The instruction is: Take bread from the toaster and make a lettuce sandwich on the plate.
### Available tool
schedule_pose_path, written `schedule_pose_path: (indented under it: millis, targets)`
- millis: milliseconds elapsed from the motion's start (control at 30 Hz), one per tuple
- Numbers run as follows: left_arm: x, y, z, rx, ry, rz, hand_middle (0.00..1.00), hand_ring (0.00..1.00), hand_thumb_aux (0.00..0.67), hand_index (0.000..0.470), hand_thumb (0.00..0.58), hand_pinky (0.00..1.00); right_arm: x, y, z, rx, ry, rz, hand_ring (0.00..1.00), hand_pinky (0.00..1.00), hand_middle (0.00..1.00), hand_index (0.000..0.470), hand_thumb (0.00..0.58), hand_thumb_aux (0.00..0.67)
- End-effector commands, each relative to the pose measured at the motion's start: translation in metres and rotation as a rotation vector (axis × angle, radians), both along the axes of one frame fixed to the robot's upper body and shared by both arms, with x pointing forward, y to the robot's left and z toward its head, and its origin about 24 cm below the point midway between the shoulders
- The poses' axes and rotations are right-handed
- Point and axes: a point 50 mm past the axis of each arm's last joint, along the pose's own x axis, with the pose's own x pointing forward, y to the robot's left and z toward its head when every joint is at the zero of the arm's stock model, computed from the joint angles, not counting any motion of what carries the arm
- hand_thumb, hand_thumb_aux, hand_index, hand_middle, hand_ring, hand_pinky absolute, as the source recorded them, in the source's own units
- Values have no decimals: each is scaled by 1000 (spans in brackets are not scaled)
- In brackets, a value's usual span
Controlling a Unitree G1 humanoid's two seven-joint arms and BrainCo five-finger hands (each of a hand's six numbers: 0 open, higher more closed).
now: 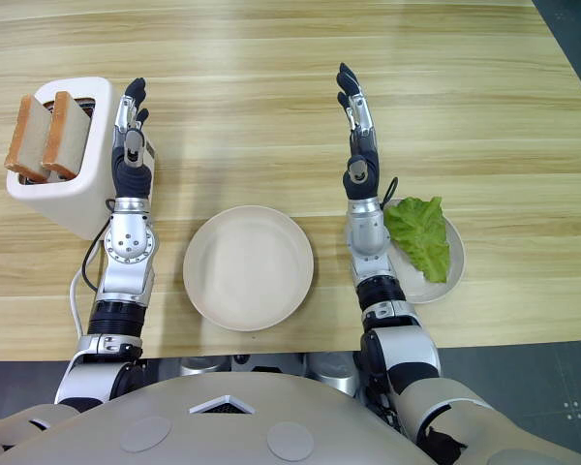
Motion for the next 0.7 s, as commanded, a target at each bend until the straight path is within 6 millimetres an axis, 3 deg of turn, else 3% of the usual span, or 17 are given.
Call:
schedule_pose_path:
  millis: [33,400,533,700]
  targets:
    - [0,0,-5,14,25,3,0,0,0,0,0,0,1,-1,-1,15,7,-8,0,0,0,0,0,0]
    - [-1,-1,-2,88,4,5,0,0,0,0,0,0,1,-2,-2,18,10,-15,0,0,0,0,0,0]
    - [-10,2,34,379,-102,61,0,0,0,0,0,0,2,-3,-1,27,13,-19,0,0,0,0,0,0]
    - [-37,36,88,628,-137,280,0,0,0,0,0,0,3,-1,-1,31,18,-13,0,0,0,0,0,0]
